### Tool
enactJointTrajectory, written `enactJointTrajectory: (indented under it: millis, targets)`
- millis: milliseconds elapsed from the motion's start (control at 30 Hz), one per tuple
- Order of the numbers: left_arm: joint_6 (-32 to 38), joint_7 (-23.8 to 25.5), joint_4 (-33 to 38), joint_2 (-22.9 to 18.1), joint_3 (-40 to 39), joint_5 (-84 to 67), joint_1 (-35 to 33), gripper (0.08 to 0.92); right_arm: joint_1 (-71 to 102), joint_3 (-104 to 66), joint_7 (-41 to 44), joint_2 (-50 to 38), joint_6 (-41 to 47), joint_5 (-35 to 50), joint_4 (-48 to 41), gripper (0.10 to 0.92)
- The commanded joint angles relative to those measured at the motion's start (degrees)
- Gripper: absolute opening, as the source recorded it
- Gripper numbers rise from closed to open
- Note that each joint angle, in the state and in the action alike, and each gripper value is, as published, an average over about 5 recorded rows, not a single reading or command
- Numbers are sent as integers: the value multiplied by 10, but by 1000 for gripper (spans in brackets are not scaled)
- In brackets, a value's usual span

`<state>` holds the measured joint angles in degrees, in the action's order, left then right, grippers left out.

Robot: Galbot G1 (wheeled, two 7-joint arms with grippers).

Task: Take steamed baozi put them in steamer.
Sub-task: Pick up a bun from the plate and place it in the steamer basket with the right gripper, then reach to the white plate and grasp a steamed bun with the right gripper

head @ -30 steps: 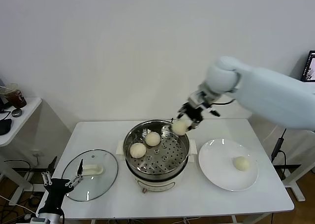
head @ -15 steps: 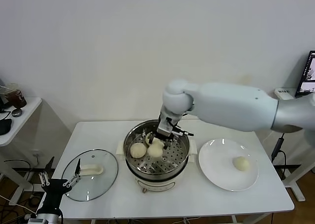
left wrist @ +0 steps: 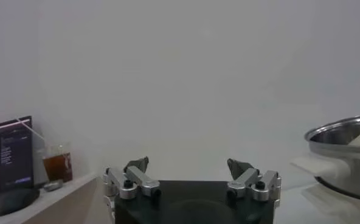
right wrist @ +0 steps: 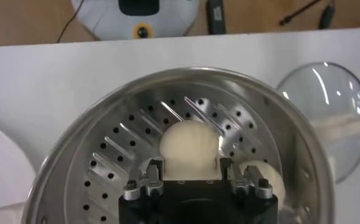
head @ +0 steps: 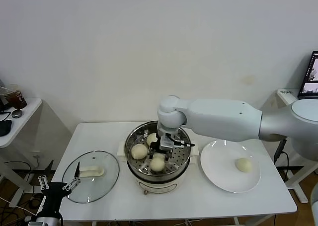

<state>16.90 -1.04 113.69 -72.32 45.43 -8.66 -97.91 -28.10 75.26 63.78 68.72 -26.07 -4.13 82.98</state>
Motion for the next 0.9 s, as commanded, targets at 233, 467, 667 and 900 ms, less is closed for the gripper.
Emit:
enactJointTrajectory:
  millis: [233,467,667,900]
  targets:
    - [1,-1,-3,-1,-1,0,2,823,-4,-6,-10,-6,-30,-9,-2,746]
    - [1,0,-2,4,0,-3,3,823,-53,-67,5,-83,15,35,-1,822]
    - [1,0,-1,11,1,-7,6,823,-84,-85,25,-208,219,124,28,823]
    - [2,1,-6,16,-14,-3,13,823,-40,-117,67,-367,369,109,58,823]
